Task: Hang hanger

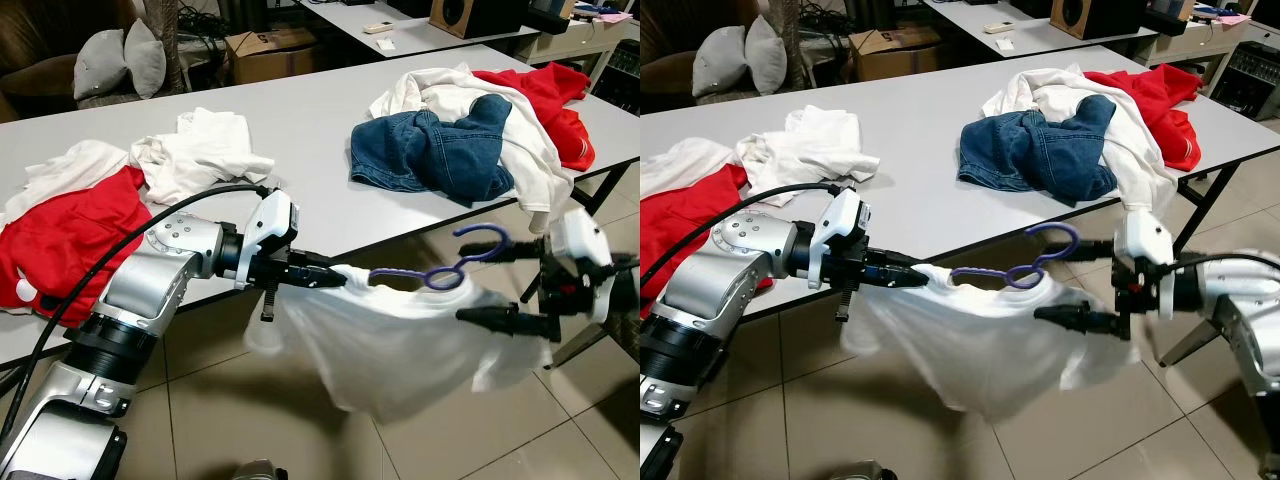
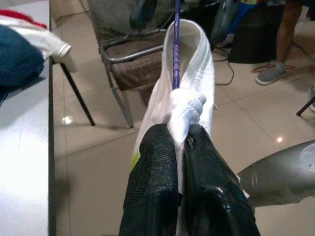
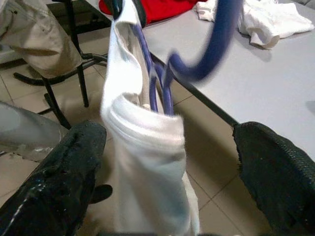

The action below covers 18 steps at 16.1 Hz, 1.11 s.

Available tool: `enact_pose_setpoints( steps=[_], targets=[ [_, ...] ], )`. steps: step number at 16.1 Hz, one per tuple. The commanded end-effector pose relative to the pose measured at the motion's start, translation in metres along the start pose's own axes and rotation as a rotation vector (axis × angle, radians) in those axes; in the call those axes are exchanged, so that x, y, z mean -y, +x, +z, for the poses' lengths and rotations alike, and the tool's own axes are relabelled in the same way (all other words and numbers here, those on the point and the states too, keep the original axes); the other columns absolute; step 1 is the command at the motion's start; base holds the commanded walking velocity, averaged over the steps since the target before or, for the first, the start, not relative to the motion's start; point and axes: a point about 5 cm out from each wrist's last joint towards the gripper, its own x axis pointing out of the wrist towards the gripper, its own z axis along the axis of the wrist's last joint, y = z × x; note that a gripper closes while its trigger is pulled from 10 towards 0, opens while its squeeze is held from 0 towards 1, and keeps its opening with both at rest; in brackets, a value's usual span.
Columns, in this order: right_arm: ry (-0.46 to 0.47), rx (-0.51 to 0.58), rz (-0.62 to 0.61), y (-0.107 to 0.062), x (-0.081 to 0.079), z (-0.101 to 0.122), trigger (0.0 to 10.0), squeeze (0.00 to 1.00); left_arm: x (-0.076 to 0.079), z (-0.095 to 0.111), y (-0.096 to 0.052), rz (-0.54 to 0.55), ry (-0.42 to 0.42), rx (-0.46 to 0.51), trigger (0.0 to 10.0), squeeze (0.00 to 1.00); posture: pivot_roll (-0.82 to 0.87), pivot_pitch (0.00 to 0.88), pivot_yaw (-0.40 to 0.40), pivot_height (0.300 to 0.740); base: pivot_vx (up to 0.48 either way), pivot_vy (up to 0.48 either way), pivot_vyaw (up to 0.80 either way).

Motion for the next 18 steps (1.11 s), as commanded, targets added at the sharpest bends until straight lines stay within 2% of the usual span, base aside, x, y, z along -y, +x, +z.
enact_pose_setpoints(
  steps=[1,3,4,6,8,12,13,14,18],
  targets=[
    [-0.014,0.008,0.001,-0.006,0.000,0.007,10.0,0.00,-0.005,-0.001,-0.007,0.039,0.016,-0.029,0.0,0.00,-0.05,0.000,0.009,0.740,0.000,0.000,0.00],
    [0.023,-0.024,0.007,-0.025,-0.002,0.007,10.0,0.00,-0.008,-0.008,-0.016,0.080,0.003,-0.056,0.0,0.00,-0.06,0.000,0.015,0.740,0.000,0.000,0.00],
    [0.030,-0.027,0.006,-0.028,-0.003,0.006,10.0,0.00,-0.008,-0.006,-0.017,0.075,0.006,-0.047,0.0,0.00,-0.06,0.000,0.015,0.740,0.000,0.000,0.00],
    [0.080,0.024,0.044,-0.019,-0.007,0.004,10.0,0.00,-0.005,0.001,-0.009,0.035,0.031,-0.014,0.0,0.00,-0.07,0.000,0.020,0.740,0.000,0.000,0.00],
    [0.094,0.033,0.049,-0.004,-0.004,-0.005,10.0,0.00,-0.002,0.011,0.003,-0.018,0.059,0.020,0.0,0.00,-0.07,0.000,0.022,0.740,0.000,0.000,0.00],
    [0.080,0.052,0.052,0.001,0.004,-0.004,10.0,0.00,0.002,0.015,0.007,-0.066,0.082,0.021,0.0,0.00,-0.06,0.000,0.017,0.740,0.000,0.000,0.00],
    [0.104,0.067,0.066,0.000,0.005,-0.001,4.4,0.00,0.003,0.015,0.006,-0.066,0.086,0.016,0.0,0.00,-0.06,0.000,0.014,0.740,0.000,0.000,0.00],
    [0.122,0.081,0.079,-0.001,0.005,0.000,0.0,0.00,0.003,0.015,0.006,-0.065,0.087,0.015,0.0,0.00,-0.06,0.000,0.013,0.740,0.000,0.000,0.00],
    [0.159,0.049,0.145,0.000,0.000,-0.005,0.0,0.00,0.001,0.019,0.007,-0.054,0.103,0.037,0.0,0.00,-0.06,0.000,0.012,0.740,0.000,0.000,0.00]
  ],
)
